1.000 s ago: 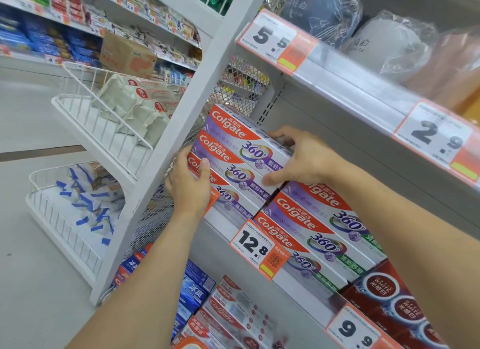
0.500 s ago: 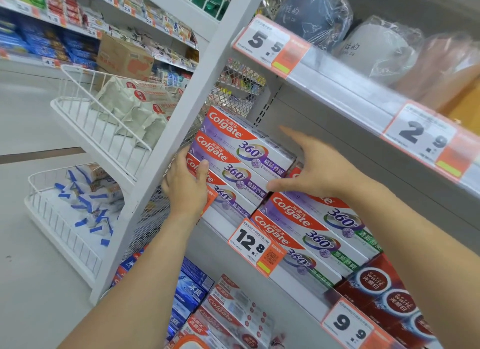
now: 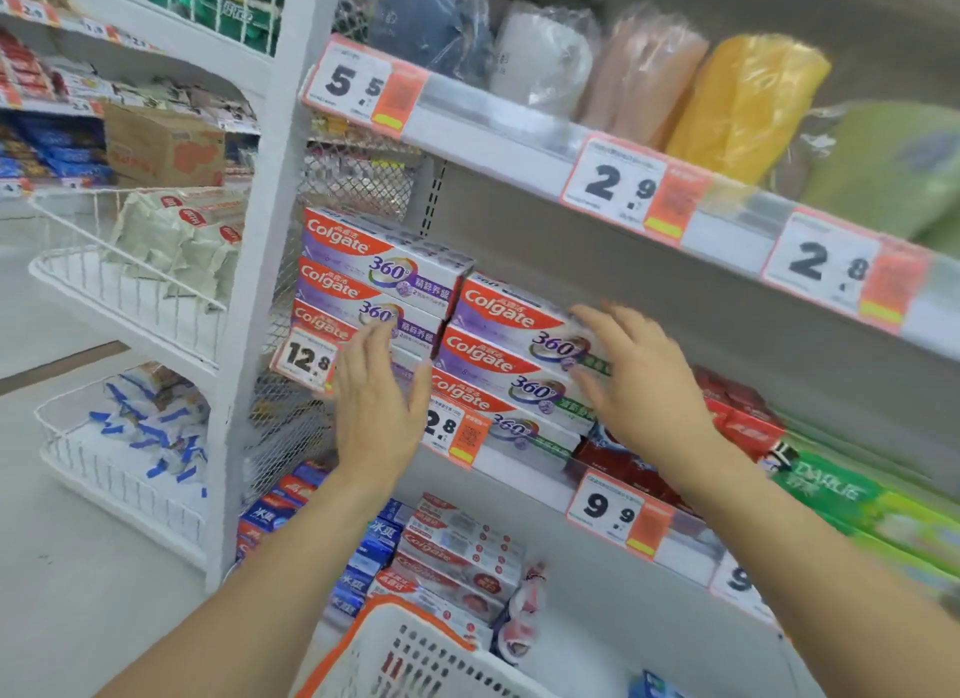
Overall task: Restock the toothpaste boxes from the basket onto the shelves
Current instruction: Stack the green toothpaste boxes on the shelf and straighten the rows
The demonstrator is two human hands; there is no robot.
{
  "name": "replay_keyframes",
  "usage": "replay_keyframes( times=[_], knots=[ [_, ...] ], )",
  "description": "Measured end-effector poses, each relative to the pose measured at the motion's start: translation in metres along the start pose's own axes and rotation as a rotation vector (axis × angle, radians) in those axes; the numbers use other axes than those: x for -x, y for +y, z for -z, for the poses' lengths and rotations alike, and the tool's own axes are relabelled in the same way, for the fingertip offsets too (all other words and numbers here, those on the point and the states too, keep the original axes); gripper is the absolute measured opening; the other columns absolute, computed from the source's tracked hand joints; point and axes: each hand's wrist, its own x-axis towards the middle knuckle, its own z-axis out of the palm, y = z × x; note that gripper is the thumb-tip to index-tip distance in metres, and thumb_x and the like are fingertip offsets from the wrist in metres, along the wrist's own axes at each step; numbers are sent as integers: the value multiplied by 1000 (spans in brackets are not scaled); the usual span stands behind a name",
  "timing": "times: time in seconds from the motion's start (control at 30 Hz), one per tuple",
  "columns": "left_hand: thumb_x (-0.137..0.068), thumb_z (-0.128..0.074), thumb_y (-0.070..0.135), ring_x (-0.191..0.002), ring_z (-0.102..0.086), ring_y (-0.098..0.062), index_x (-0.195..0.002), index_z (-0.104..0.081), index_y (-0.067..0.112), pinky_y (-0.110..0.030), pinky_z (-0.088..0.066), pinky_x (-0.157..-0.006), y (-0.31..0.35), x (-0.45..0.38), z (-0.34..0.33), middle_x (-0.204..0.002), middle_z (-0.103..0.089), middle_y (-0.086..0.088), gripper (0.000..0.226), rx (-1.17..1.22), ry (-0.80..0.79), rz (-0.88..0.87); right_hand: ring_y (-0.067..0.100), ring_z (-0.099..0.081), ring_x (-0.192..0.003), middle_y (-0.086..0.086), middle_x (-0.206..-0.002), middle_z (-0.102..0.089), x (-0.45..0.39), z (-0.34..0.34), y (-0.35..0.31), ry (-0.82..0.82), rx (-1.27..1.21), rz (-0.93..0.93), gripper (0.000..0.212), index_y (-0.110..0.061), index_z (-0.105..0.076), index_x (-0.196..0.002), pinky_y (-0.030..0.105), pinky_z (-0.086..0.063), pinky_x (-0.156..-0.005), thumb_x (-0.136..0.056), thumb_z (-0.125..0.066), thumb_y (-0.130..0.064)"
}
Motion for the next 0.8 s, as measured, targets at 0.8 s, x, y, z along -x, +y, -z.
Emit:
replay_keyframes(
  times=[0.8],
  knots=[
    [-99,-51,40,-154,2,-30,-159,-3,6,-44,-3,-124,60,48,-31,-166,7,-19,84,-156,-334,30,26,-47,-131,-2,-147,-52,1,5,14,-94,-130,-1,67,-27,-45,-149,43,-42,-107,-89,-73,-23]
  ],
)
